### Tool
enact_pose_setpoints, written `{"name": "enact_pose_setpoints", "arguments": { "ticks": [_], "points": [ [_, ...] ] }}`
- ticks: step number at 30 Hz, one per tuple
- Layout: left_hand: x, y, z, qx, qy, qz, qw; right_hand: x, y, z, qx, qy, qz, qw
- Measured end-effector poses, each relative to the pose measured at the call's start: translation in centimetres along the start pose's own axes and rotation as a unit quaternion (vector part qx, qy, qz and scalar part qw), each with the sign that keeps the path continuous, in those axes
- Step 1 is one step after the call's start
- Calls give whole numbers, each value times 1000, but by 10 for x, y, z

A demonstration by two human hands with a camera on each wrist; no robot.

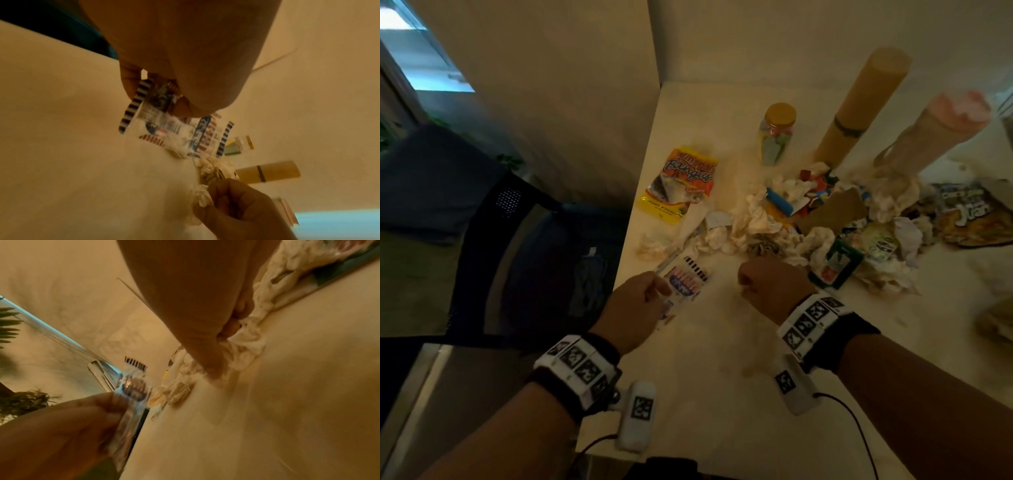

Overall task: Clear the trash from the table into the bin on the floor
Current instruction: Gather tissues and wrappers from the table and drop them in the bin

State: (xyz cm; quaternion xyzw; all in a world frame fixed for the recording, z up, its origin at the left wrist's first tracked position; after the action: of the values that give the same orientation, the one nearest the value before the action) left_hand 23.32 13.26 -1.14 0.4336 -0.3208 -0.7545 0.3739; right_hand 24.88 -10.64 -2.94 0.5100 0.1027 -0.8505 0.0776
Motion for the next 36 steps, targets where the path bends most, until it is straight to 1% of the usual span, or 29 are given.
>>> {"name": "enact_pose_setpoints", "arguments": {
  "ticks": [1,4,6,7,9,11,14,17,19,21,23,26,28,32,34,36],
  "points": [
    [5,6,-8,15,11,-9,1000,0,-3,7,-18,-2,-10,1000],
    [21,29,-30,96,47,-90,990,-4,-13,34,-87,48,-54,994],
    [34,38,-40,148,33,-138,979,-6,-13,53,-90,60,-77,991],
    [40,39,-44,156,19,-167,973,-5,-10,61,-79,63,-89,991],
    [50,38,-49,151,0,-222,963,-3,-2,76,-55,85,-130,986],
    [53,37,-50,142,-9,-250,958,-2,10,85,-28,116,-161,980],
    [52,35,-44,138,-21,-245,960,-1,29,81,25,153,-161,975],
    [48,29,-40,120,-38,-217,968,-3,41,58,65,150,-145,976],
    [44,24,-37,102,-48,-208,972,1,43,41,67,125,-121,983],
    [41,17,-34,86,-61,-221,970,7,43,27,63,104,-115,986],
    [38,10,-32,68,-66,-243,966,12,44,19,77,79,-105,988],
    [37,4,-29,62,-64,-264,960,13,46,15,97,53,-88,990],
    [34,4,-26,72,-56,-261,961,11,46,19,91,62,-95,989],
    [31,28,-25,149,-35,-231,961,-1,46,39,81,84,-117,986],
    [38,45,-36,155,-28,-211,965,-13,41,50,75,88,-119,986],
    [48,51,-53,137,-27,-225,964,-25,35,57,65,97,-131,984]
  ]
}}
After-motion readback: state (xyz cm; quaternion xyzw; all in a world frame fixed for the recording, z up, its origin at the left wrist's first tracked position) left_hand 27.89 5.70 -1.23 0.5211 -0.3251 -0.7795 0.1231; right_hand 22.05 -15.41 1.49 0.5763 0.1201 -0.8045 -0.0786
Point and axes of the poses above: each hand's wrist, its own z-axis away from the middle knuckle, its own x-axis out of the palm, y = z × x, the point moved 4 cm from there along -z, towards the middle knuckle, and after that the axes turned 15 degrees about z, right-handed, at the moved point
